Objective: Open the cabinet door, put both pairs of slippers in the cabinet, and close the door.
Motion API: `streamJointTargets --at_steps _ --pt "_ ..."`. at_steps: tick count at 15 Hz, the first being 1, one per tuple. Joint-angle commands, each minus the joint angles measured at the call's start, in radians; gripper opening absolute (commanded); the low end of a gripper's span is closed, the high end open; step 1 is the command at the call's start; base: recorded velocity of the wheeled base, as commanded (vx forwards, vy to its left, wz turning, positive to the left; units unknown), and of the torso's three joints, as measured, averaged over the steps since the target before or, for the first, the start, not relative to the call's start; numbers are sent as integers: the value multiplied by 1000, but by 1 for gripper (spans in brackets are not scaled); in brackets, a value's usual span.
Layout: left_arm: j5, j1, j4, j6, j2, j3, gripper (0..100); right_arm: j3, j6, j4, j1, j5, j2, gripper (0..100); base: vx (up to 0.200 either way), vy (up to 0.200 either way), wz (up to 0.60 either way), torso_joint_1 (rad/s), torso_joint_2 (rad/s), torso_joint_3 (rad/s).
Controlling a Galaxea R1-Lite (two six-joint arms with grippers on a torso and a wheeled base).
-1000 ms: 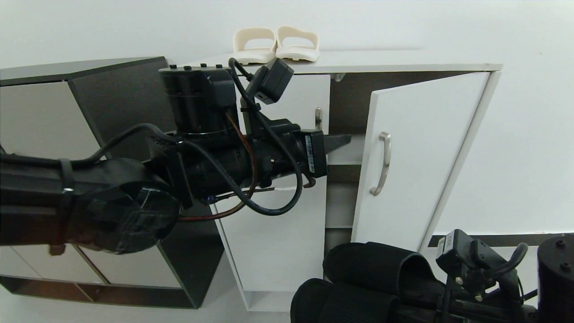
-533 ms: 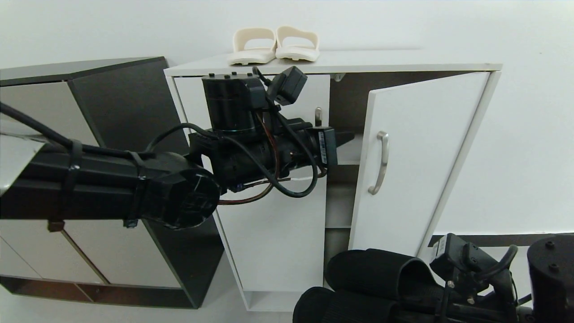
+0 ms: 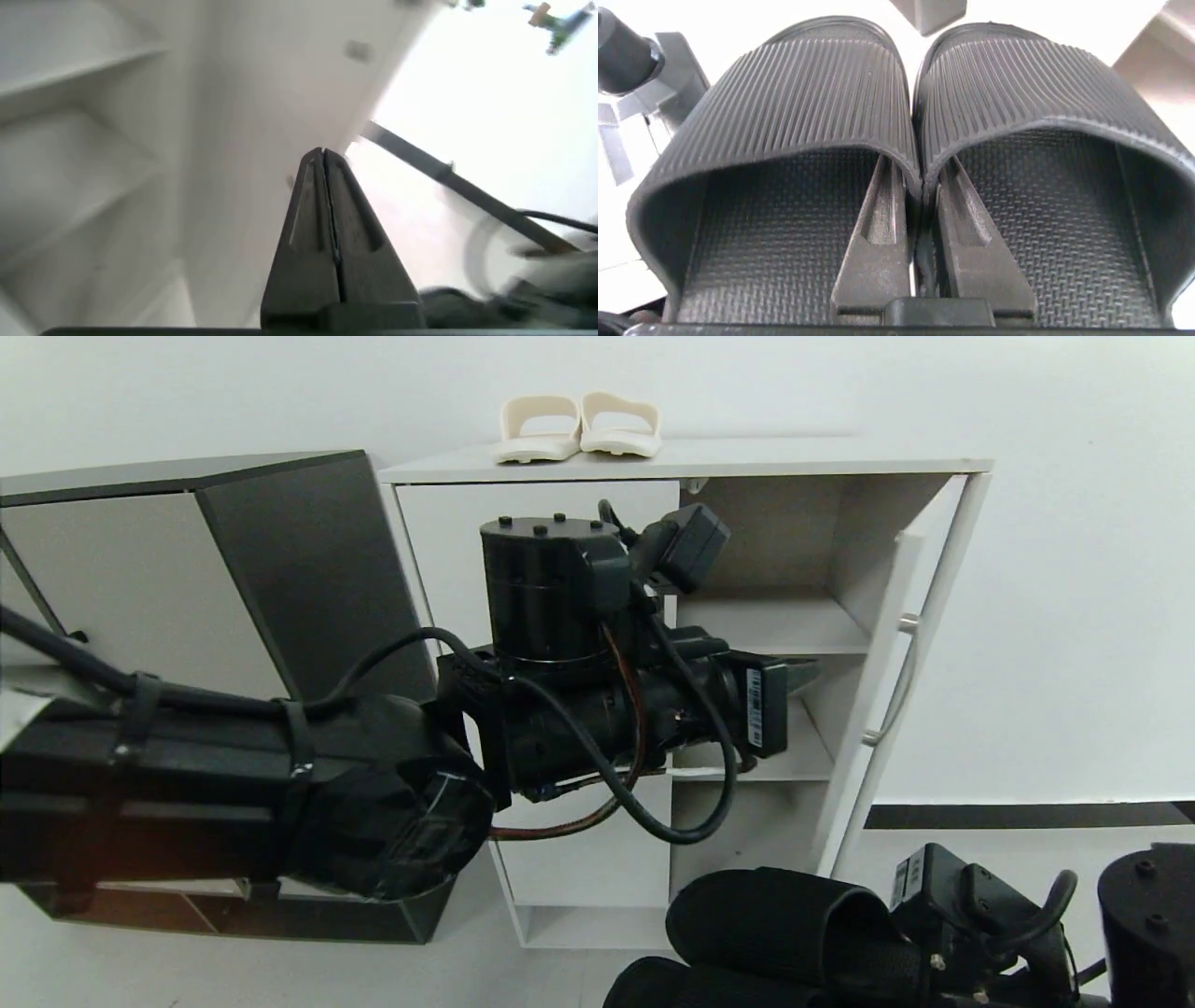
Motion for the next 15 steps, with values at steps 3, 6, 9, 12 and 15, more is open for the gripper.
streamJointTargets --at_steps 3,6,9,12,15 --pt "100 39 -4 8 -76 66 0 -20 9 -4 -7 -50 27 0 0 0 0 0 0 0" --pt "525 128 123 146 -332 284 0 -81 49 -5 -96 -146 70 0 0 0 0 0 0 0" --pt "723 226 180 168 -751 513 0 -190 152 -4 -144 -300 139 0 0 0 0 0 0 0" --pt "841 580 483 177 -1115 626 0 -242 178 -5 -150 -424 200 0 0 0 0 0 0 0" --pt "841 882 517 177 -1402 895 0 -247 177 -5 -159 -461 205 0 0 0 0 0 0 0"
